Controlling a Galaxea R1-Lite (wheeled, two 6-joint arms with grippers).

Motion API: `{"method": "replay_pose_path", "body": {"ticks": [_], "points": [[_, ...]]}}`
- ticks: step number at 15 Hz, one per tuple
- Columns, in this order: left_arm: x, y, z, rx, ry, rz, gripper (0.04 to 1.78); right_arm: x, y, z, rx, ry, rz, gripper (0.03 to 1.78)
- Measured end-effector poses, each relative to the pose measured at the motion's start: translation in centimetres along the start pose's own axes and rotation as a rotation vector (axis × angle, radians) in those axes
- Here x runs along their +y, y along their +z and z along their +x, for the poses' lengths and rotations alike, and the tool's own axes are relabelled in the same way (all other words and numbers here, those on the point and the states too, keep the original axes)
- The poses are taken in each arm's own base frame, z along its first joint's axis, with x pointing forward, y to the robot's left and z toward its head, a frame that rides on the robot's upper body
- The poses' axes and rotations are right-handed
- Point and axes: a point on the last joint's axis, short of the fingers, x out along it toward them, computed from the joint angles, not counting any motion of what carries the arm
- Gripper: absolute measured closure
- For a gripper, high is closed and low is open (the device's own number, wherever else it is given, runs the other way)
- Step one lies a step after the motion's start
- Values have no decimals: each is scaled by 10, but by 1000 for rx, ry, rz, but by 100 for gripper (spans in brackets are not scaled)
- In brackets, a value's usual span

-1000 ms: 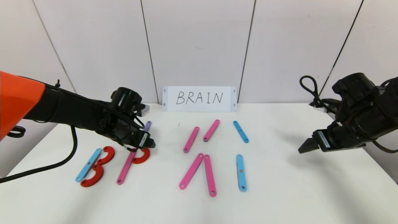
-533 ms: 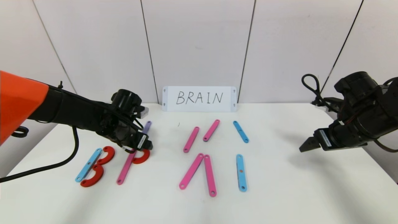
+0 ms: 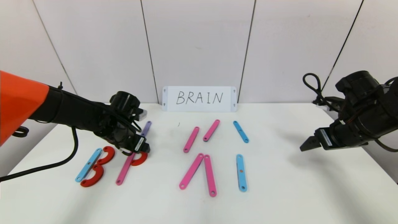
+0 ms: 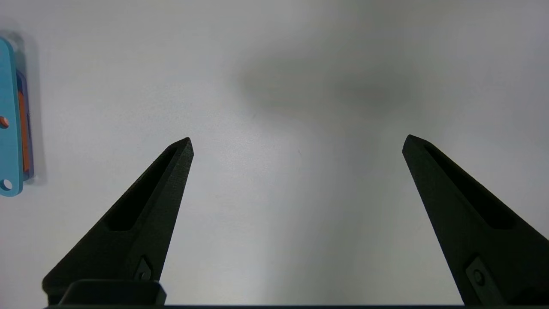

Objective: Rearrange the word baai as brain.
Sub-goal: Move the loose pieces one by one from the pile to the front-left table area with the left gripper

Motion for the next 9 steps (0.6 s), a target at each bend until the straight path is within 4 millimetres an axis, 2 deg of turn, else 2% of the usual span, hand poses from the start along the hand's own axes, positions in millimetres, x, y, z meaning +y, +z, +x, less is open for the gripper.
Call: {"method": "replay_pose_path", "body": {"ticks": [5, 9], "points": [[0, 1, 0, -6, 0, -1, 13, 2, -1, 0, 3, 4, -6, 10], [0, 13, 2, -94, -2, -23, 13, 3, -2, 0, 5, 6, -11, 10]]}}
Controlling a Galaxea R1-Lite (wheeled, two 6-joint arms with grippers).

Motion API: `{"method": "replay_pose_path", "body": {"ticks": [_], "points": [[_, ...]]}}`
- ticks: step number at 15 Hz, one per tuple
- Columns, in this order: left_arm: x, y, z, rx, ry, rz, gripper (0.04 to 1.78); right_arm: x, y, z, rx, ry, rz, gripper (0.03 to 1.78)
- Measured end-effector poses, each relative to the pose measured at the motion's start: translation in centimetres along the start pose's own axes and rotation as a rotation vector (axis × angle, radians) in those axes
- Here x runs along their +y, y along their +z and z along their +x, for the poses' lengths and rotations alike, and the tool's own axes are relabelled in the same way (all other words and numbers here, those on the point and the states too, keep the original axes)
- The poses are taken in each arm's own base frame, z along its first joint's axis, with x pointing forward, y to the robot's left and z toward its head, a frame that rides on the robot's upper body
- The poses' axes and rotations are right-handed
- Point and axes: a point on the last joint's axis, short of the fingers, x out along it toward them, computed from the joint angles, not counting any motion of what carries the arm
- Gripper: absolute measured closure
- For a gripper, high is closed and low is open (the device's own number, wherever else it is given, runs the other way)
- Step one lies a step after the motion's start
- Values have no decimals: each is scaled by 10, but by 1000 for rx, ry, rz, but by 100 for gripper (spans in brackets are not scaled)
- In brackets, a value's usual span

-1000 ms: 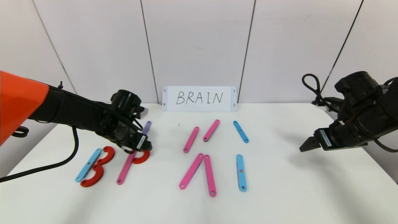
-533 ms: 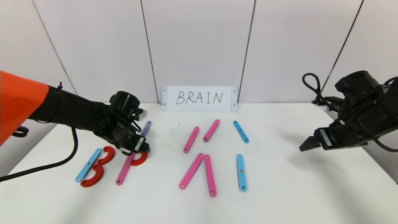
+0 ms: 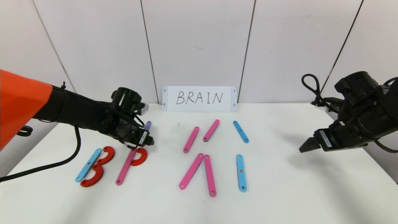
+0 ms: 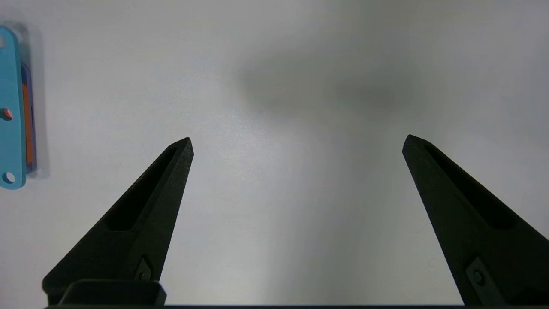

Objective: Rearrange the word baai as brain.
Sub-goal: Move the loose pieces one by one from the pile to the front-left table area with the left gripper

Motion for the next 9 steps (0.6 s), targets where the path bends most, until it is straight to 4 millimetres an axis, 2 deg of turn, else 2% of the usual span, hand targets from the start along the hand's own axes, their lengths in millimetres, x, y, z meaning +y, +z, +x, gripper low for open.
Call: {"method": "replay_pose_path", "body": {"ticks": [3, 6, 9], "points": [[0, 13, 11, -82, 9, -3, 13, 0, 0, -1, -4, 0, 0, 10], [2, 26, 22, -112, 17, -26, 13, -3, 0, -1, -4, -3, 8, 10], [8, 31, 33, -98, 28, -73, 13, -3, 1, 1, -2, -3, 9, 10]]}}
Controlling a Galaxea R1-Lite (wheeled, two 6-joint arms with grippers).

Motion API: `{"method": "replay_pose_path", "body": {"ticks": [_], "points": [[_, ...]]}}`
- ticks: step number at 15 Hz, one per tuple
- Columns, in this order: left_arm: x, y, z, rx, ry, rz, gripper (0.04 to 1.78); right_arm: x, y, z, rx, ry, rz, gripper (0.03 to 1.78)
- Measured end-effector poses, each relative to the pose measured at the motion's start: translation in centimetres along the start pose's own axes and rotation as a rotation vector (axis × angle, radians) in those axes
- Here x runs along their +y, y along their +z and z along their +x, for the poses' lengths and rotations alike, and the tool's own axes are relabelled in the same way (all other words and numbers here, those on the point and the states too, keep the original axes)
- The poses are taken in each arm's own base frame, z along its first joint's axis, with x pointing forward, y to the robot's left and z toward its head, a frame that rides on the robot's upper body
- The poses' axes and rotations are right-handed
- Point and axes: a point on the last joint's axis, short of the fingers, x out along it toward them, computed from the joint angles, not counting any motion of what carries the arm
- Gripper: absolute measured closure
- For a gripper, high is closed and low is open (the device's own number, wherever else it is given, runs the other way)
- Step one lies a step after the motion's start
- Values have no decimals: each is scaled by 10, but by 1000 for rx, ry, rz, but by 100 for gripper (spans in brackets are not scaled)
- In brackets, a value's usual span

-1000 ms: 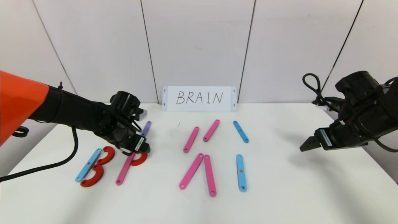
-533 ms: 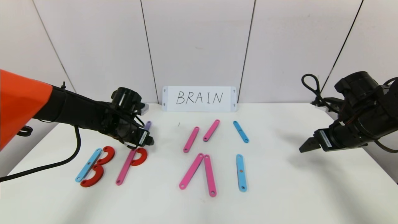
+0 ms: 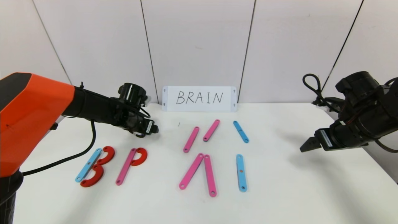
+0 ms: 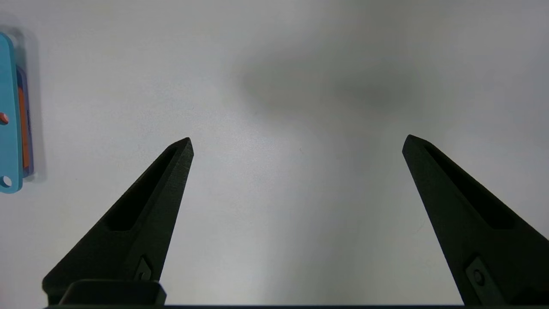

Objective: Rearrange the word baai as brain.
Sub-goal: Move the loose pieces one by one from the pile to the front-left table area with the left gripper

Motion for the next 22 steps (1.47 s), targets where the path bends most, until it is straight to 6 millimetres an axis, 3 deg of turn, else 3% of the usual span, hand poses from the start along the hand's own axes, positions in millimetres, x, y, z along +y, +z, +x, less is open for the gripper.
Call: {"method": "replay_pose_path", "body": {"ticks": [6, 12, 17, 22], "points": [[10, 9, 3, 36, 34, -95, 13, 0, -1, 1, 3, 1, 0, 10], [1, 16, 8, 149, 53, -222, 13, 1, 0, 1, 3, 2, -2, 10], [-2, 18, 15, 155, 22, -227, 13, 1, -1, 1, 5, 2, -2, 10], [8, 21, 17, 146, 36, -239, 13, 1, -1, 2, 7, 2, -3, 10]]}}
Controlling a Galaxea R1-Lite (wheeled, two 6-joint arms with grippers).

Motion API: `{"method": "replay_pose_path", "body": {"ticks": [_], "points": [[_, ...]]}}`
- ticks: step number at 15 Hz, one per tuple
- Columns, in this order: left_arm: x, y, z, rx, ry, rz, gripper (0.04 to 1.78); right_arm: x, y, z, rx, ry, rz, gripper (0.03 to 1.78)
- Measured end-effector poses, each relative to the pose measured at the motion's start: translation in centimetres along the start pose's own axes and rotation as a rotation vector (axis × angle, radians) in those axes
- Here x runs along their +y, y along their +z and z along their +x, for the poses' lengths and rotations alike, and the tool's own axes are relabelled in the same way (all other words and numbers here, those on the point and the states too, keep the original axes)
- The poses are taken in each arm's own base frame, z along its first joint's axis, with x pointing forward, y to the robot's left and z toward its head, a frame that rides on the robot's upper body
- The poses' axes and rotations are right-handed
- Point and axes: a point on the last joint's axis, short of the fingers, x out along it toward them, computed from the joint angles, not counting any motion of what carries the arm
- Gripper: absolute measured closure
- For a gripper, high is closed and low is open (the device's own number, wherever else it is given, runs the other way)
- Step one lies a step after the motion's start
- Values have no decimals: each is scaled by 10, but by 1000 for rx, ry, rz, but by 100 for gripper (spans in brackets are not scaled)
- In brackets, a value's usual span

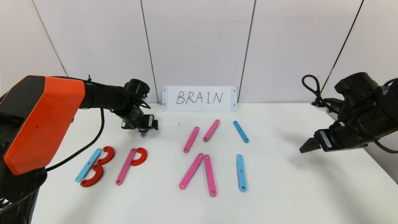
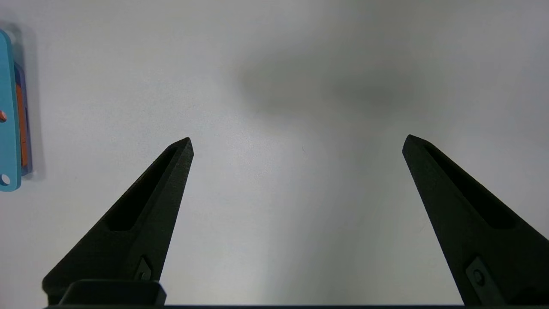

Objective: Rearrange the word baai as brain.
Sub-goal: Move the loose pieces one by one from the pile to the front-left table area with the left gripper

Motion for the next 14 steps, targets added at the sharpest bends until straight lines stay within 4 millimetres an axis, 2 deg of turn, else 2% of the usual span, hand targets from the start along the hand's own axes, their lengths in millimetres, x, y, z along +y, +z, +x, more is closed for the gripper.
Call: {"method": "replay_pose_path", "body": {"ticks": [14], "points": [[4, 2, 6, 20, -7, 0, 13, 0, 0, 0, 0, -3, 0, 10]]}}
